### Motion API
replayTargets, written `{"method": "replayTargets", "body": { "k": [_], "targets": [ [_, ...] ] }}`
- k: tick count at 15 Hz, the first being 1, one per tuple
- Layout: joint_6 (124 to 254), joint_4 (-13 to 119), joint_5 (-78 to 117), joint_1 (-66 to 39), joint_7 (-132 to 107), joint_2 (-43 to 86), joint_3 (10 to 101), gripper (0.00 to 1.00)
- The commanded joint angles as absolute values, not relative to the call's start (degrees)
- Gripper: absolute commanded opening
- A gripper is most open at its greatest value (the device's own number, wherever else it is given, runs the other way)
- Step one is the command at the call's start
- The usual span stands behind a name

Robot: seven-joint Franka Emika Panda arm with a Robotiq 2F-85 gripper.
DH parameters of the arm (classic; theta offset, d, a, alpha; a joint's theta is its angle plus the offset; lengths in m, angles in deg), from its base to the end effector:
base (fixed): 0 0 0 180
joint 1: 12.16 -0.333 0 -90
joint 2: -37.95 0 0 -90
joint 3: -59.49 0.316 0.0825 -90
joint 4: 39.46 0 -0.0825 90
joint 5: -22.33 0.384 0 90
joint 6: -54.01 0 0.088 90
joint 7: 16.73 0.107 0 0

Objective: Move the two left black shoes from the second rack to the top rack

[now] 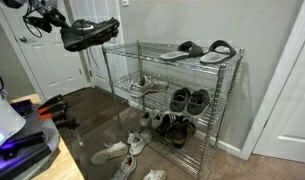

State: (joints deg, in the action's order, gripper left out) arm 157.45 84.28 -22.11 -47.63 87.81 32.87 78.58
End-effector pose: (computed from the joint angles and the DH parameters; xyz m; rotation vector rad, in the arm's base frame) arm 0.3441 0.3805 0.3490 2.4293 -0.6287 0.7745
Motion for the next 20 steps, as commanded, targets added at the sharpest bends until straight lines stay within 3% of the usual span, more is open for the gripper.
{"method": "replayTargets", "body": {
  "k": [1,5,6,12,13,20],
  "targets": [
    [156.1,80.7,-24.3,-44.4,80.1,35.1,79.7,0.06],
    [157.6,78.7,-24.6,-42.0,77.8,34.0,80.0,0.06],
    [157.6,79.2,-23.3,-42.0,80.0,33.1,80.4,0.18],
    [157.7,79.1,-23.3,-41.5,79.8,32.7,80.7,0.18],
    [157.7,79.1,-23.3,-41.5,79.8,32.7,80.7,0.07],
    [163.1,68.3,-23.4,-36.1,63.5,28.2,77.7,0.06]
  ]
}}
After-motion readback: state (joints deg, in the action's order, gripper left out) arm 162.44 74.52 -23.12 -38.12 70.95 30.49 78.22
